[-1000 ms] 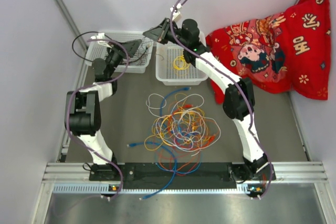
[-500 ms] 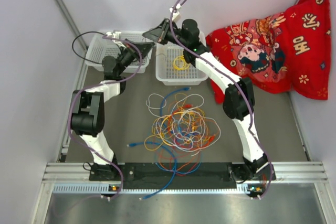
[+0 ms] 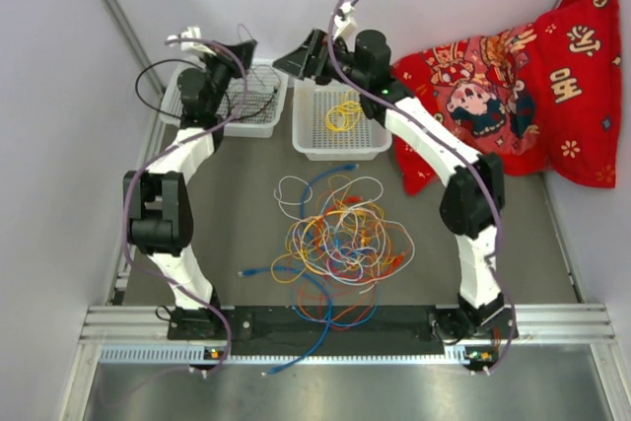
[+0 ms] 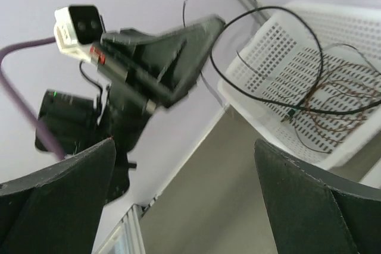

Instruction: Untangle the cables

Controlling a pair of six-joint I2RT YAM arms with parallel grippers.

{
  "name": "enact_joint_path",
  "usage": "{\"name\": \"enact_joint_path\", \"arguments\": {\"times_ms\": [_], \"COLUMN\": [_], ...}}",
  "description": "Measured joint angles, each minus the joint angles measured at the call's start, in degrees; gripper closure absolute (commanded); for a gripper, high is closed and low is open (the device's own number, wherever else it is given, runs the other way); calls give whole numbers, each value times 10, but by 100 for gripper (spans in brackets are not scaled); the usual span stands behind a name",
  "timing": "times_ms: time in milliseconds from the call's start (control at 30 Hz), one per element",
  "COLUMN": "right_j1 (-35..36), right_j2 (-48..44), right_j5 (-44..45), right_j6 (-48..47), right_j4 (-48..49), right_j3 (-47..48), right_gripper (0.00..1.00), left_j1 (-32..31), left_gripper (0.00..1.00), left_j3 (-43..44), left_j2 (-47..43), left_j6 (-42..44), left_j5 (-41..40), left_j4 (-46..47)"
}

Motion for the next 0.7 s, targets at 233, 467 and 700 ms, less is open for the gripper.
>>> {"name": "enact_joint_path", "arguments": {"times_ms": [233,467,700], "right_j1": [0,0,1], "right_j2": [-187,-289,-283], "right_j5": [77,113,102], "right_j6": [-100,-126,-101], "right_j4": [-47,-19,-18], "right_j3": [-121,-236,-338], "right_gripper": [1,1,1], "left_j1": [26,24,24], "left_gripper": [100,100,15], "left_j3": [118,180,180], "left_j2": [15,76,133], "left_j6": [74,152,176], "left_j5": [-173,-269,-306], "left_j4": [-121,-240,-343]}}
